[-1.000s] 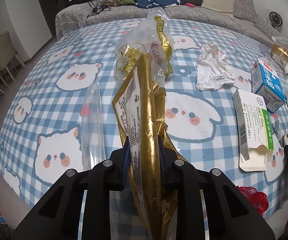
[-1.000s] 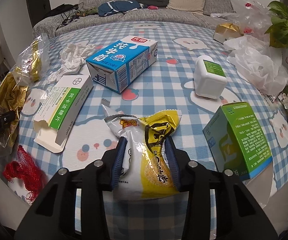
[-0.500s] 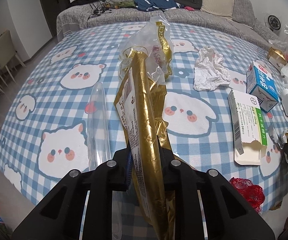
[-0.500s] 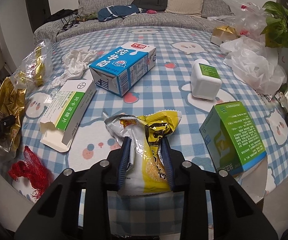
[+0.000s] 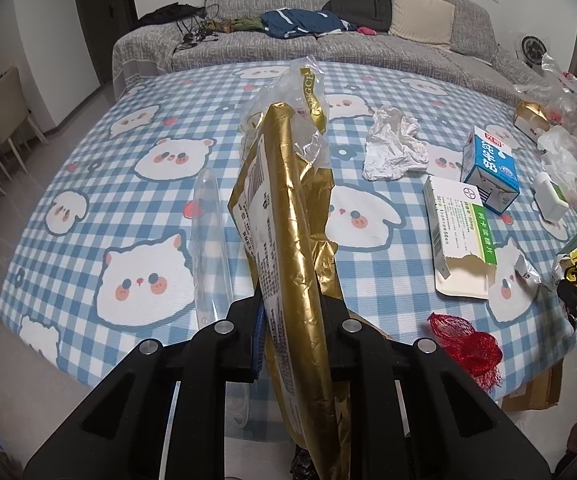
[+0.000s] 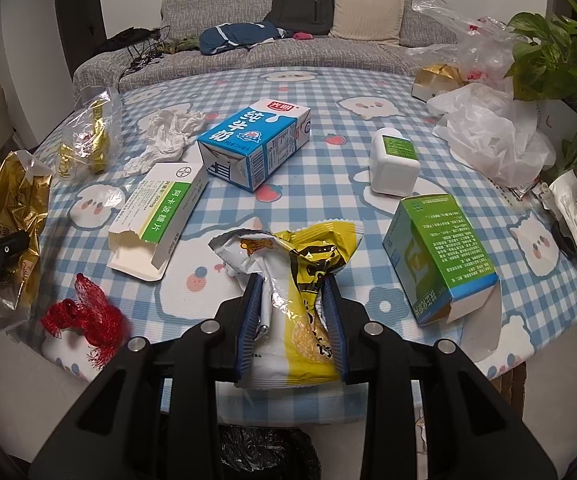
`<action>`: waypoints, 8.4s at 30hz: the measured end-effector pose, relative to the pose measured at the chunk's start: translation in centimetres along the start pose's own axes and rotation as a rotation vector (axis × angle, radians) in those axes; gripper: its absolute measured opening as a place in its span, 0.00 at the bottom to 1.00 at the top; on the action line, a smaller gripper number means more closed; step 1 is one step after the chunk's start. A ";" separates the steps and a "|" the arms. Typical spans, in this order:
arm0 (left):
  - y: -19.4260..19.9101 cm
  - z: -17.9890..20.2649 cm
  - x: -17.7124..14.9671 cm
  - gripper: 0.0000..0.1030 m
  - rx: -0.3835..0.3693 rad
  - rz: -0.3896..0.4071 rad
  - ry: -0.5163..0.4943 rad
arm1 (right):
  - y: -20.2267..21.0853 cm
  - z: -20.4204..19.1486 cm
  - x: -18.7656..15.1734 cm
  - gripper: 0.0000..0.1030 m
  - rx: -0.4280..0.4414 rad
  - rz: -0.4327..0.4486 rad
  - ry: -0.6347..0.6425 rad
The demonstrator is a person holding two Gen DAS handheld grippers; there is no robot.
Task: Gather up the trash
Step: 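Lift both held packets and carry them over the black trash bin, then open the right gripper to drop the yellow packet into the bin, then open the left gripper to drop the gold foil bag into the bin, then move both grippers back over the table toward the red mesh net, then grasp the red mesh net with the left gripper while the right grasps the green box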
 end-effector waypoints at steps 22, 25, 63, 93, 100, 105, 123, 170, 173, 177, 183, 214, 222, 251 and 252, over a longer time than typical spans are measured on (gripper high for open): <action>7.2 -0.2 -4.4 0.17 -0.044 0.056 -0.014 | 6.5 -0.7 -2.7 0.28 0.030 0.062 0.008; 7.9 -0.4 -5.7 0.17 -0.058 0.054 -0.007 | 7.6 -1.0 -3.2 0.28 0.041 0.075 0.013; 5.5 0.5 -22.2 0.17 -0.119 -0.066 0.073 | 6.8 -5.5 -17.1 0.28 0.122 -0.042 0.097; -0.5 1.0 -29.8 0.17 -0.094 -0.141 0.052 | -1.4 -10.0 -24.5 0.36 0.148 -0.182 0.138; -0.7 2.2 -29.4 0.17 -0.105 -0.146 0.026 | -1.3 -8.6 -23.6 0.61 0.143 -0.176 0.114; -1.0 3.2 -29.2 0.17 -0.116 -0.153 0.011 | -0.8 -6.6 -22.9 0.85 0.125 -0.153 0.089; -1.9 10.7 -28.6 0.17 -0.185 -0.158 -0.078 | -0.4 3.8 -22.4 0.93 -0.004 -0.143 -0.060; 7.2 9.9 -20.3 0.94 -0.162 0.047 -0.078 | 7.2 4.4 -15.8 0.93 0.010 0.025 -0.044; 7.8 9.5 -19.2 0.94 -0.154 0.066 -0.072 | 8.0 4.4 -14.7 0.93 0.007 0.042 -0.039; 8.4 8.8 -18.0 0.94 -0.150 0.089 -0.052 | 8.9 4.7 -13.4 0.93 -0.002 0.066 -0.031; 9.0 8.3 -16.5 0.94 -0.156 0.104 -0.043 | 9.8 5.0 -11.6 0.93 0.006 0.103 -0.026; 8.0 8.6 -8.8 0.94 -0.135 0.137 0.007 | 8.9 7.2 -3.6 0.93 -0.026 0.196 0.009; 6.4 9.0 -7.7 0.94 -0.132 0.103 -0.018 | 7.2 7.7 -1.5 0.93 -0.027 0.175 0.040; -1.4 11.7 -5.4 0.77 -0.124 0.014 -0.112 | -2.2 9.2 0.7 0.73 -0.032 0.018 0.004; -1.3 11.7 -5.3 0.75 -0.122 0.014 -0.110 | -2.3 9.2 0.7 0.71 -0.029 0.016 0.002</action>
Point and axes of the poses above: each gripper's, at about its wrist camera, not at the fingertips, and y roughly against the way its jaws point, z to its right, x to its top, the point moved 3 cm from there along -y, roughly the way its jaws point, and after that the axes turned 4 degrees about z, right-handed, at the moved point
